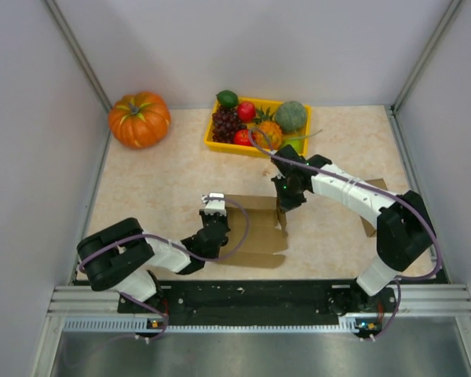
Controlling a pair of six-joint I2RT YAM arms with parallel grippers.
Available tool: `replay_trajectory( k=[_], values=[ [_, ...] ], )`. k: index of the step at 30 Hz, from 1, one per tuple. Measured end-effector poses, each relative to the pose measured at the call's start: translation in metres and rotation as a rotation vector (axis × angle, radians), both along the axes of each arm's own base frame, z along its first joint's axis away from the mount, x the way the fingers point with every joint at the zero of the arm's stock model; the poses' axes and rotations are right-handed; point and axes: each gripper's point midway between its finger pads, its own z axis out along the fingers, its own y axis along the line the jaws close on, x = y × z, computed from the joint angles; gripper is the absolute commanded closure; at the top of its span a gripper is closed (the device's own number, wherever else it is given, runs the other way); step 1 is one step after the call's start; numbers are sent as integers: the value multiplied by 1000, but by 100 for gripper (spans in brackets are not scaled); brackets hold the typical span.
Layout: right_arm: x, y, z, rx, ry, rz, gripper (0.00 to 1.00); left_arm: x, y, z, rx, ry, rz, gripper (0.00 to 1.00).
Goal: Fold the paper box
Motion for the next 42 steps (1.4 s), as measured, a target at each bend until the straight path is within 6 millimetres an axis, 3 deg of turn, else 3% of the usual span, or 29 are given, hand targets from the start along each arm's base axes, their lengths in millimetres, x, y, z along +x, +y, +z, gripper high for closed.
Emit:
replay_trajectory(
  k=[6,7,8,10,13,14,22,28,31,32,33,38,40,42],
  values=[
    [-7,16,-1,108,80,-247,100,-1,-1,0,2,0,0,100],
    [-9,17,-4,125,85,-278,97,-1,0,0,5,2,1,100],
    [-11,18,-5,144,90,-298,83,-1,0,0,5,1,4,100],
    [-13,20,-5,187,76,-312,75,-1,-1,1,5,-1,4,100],
    [-21,19,-3,248,32,-239,66,-2,0,0,11,0,8,100],
    [-25,18,-2,261,17,-198,59,-2,0,1,10,-2,9,100],
    [-41,32,18,444,-217,234,38,-5,6,6,-1,-14,9,100],
    [-40,42,9,481,-338,447,42,-6,6,5,2,-12,6,100],
    [-32,45,5,460,-382,506,56,-6,7,4,4,-12,10,100],
    [-31,45,3,453,-386,518,69,-6,8,4,5,-12,11,100],
    [-29,45,1,448,-387,526,70,-6,8,4,7,-11,11,100],
    [-32,55,4,506,-403,569,46,-7,8,2,9,-8,3,100],
    [-34,59,6,536,-408,584,45,-8,7,2,7,-7,-1,100],
    [-35,57,4,532,-424,579,55,-8,7,2,7,-6,-4,100]
  ],
)
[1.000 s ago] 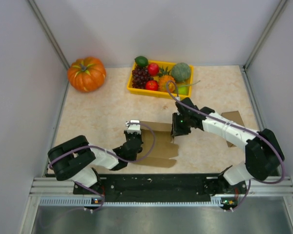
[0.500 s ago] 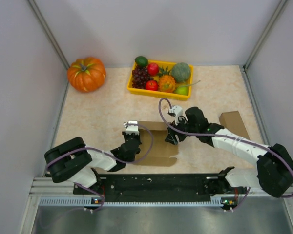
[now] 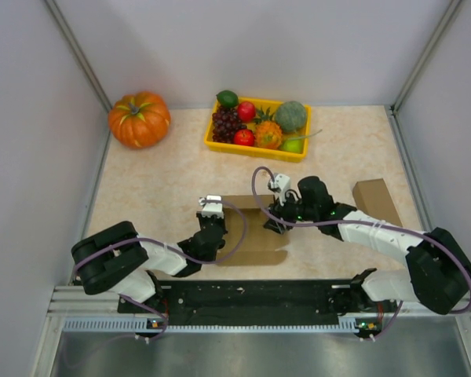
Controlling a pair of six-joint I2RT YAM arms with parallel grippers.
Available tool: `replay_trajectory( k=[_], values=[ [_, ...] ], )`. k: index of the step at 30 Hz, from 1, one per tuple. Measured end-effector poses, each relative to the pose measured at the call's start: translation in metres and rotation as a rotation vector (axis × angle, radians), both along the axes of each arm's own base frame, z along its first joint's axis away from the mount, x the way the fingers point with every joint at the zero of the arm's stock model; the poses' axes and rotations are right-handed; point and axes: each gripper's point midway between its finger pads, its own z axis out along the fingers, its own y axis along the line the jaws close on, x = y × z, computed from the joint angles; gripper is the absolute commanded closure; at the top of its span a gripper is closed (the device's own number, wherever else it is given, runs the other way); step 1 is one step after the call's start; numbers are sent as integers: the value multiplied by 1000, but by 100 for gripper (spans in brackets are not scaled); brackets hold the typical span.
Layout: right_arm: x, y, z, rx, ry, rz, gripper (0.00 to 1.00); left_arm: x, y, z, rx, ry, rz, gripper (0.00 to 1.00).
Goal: Fold the paper box
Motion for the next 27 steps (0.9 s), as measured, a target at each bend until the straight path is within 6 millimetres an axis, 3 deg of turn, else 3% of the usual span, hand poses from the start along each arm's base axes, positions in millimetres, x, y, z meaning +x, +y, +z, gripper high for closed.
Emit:
replay_trajectory(
  k=[1,2,6,10,12,15,20,22,27],
  values=[
    [0,-4,-3,-10,-8,-18,75,0,0,0,0,0,0,100],
    [2,-9,-5,-25,-22,-42,79,0,0,0,0,0,-2,100],
    [20,-25,-9,-89,-78,-158,85,0,-1,0,-3,-1,-4,100],
    [26,-30,-10,-98,-76,-211,89,0,-1,0,-3,-1,-3,100],
    [29,-34,-11,-104,-68,-254,87,0,-1,0,-3,-1,-3,100],
    [33,-46,-19,-128,-57,-344,71,0,0,0,-1,-1,-2,100],
    [35,-60,-31,-170,-44,-425,62,0,0,0,5,-1,-4,100],
    [36,-60,-31,-168,-44,-433,62,0,-1,0,7,0,-7,100],
    [35,-57,-31,-156,-36,-429,74,0,-1,0,11,1,-10,100]
  ],
)
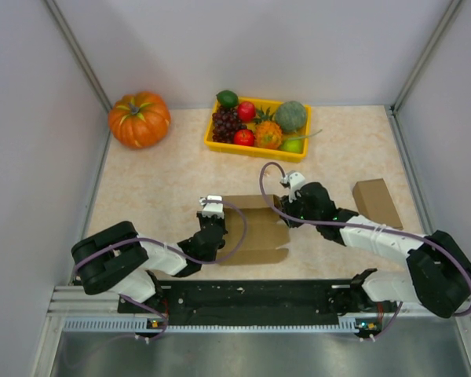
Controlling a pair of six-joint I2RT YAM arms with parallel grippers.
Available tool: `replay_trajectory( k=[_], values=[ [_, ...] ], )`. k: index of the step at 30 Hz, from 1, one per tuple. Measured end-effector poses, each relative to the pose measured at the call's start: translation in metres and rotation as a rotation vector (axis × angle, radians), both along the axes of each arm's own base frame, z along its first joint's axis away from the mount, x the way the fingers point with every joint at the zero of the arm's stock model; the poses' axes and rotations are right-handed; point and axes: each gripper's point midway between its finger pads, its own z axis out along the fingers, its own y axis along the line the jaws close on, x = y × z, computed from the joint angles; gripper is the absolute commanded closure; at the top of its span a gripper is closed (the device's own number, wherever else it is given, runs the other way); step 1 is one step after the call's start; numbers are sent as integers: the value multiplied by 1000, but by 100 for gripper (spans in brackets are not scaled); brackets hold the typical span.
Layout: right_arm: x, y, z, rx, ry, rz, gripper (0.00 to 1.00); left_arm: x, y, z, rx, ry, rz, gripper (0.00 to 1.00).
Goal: Fold the paper box
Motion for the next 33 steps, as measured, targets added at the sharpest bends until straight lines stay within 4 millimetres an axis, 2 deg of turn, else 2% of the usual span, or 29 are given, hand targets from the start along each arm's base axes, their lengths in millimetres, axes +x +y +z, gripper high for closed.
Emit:
replay_trajectory(
  k=[1,4,7,8,10,13,15,19,23,28,33],
  values=[
    [-2,1,0,7,10,5,78,0,0,0,1,0,0,100],
    [-13,5,4,41,46,26,78,0,0,0,4,3,2,100],
    [-27,10,22,111,68,57,75,2,0,2,-3,4,24,100],
    [-31,12,28,135,74,61,72,3,0,2,-3,5,30,100],
    [-36,11,42,163,78,53,54,3,1,2,-3,4,39,100],
    [-38,1,56,166,63,4,45,3,3,1,-1,6,48,100],
    [-35,-11,59,135,67,-47,39,3,3,2,-2,6,48,100],
    [-14,-46,49,28,133,-224,40,3,3,1,-2,6,48,100],
    [-1,-68,29,-102,187,-295,51,3,3,1,-3,6,47,100],
    [8,-65,-1,-231,219,-183,56,3,2,1,-3,7,42,100],
    [20,-37,-1,-215,120,2,54,3,-1,1,-8,9,28,100]
  ],
)
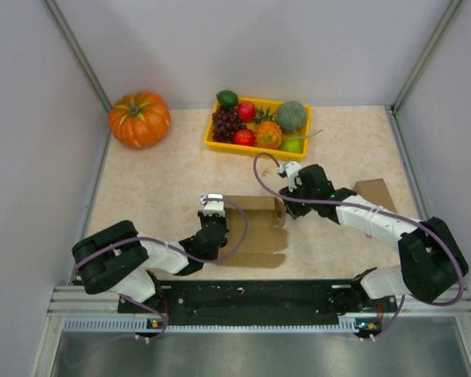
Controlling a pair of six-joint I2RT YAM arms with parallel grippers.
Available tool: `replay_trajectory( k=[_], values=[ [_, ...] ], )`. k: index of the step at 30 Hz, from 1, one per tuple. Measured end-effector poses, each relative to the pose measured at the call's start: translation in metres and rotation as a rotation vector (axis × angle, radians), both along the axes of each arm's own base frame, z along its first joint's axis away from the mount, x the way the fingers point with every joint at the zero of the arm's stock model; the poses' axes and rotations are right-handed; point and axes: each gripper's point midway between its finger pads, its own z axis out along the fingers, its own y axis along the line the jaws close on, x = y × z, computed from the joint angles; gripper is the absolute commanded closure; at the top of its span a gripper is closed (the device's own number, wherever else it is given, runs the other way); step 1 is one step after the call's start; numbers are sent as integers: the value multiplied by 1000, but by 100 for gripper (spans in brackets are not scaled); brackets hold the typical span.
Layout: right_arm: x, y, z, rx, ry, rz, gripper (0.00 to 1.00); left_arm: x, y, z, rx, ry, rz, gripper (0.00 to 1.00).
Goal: Fold the paper box
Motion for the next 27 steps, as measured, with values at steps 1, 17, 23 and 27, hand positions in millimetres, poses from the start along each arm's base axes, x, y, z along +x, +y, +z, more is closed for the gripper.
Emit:
replay_trajectory(
  k=[1,17,23,27],
  values=[
    [2,10,3,17,-30,51,54,0,-1,0,0,1,-3,100],
    [-36,59,4,78,-89,373,47,0,1,-2,21,4,-5,100],
    [-42,66,8,102,-99,384,46,-1,0,-2,19,5,-11,100],
    [-34,69,14,143,-143,324,51,-1,0,-2,16,6,-10,100]
  ],
)
